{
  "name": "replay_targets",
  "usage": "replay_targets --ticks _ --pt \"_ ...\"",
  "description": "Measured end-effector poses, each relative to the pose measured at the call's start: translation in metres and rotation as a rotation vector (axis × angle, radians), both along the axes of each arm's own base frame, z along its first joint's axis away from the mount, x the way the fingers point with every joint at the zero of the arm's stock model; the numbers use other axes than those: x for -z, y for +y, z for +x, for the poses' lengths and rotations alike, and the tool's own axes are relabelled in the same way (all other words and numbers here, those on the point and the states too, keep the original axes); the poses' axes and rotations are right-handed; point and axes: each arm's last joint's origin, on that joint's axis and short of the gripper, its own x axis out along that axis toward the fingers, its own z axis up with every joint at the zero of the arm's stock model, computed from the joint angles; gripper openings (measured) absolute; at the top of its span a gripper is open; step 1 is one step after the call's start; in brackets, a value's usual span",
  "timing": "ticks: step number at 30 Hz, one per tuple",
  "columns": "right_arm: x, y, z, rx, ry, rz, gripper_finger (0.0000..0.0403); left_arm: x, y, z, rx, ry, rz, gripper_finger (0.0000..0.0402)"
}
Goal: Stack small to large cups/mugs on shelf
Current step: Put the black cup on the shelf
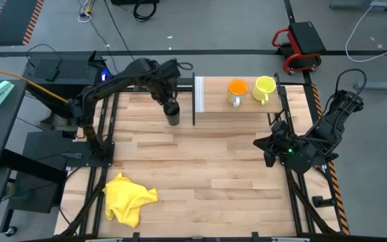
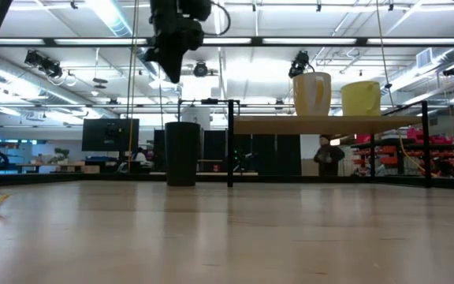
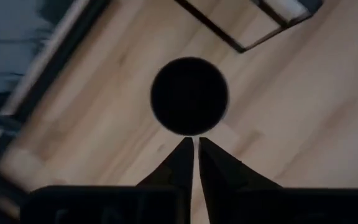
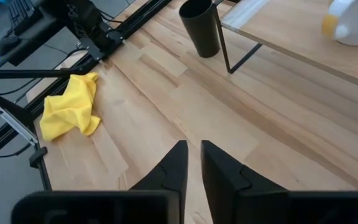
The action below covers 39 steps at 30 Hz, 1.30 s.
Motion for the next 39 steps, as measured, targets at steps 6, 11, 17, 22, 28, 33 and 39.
replay_targets --ticks 6,11,17,22,28,33,39 --pt "0.0 0.0 0.0 0.002 0.0 0.003 0.0067 0.01 0.026 -0.002 -0.031 -0.035 -0.083 0.0066" --pt "0.002 0.003 0.003 0.003 0.009 -0.008 0.0069 0.026 0.039 0.003 -0.047 0.026 -0.068 0.0085" --pt "0.005 0.006 0.007 0.006 0.022 -0.021 0.0068 0.047 0.046 0.015 -0.029 0.07 -0.085 0.0096" --pt "0.006 0.007 0.008 0.01 0.021 -0.018 0.0068 0.057 0.05 0.02 -0.015 0.095 -0.087 0.0093" --pt "0.006 0.007 0.008 0.022 0.016 -0.005 0.0068 0.069 0.052 0.026 0.005 0.134 -0.102 0.0096" --pt "0.006 0.007 0.008 0.022 0.016 -0.004 0.0068 0.071 0.054 0.027 0.008 0.127 -0.093 0.01" --pt "0.006 0.007 0.008 0.023 0.015 -0.003 0.0068 0.071 0.057 0.026 -0.002 0.132 -0.079 0.0099"
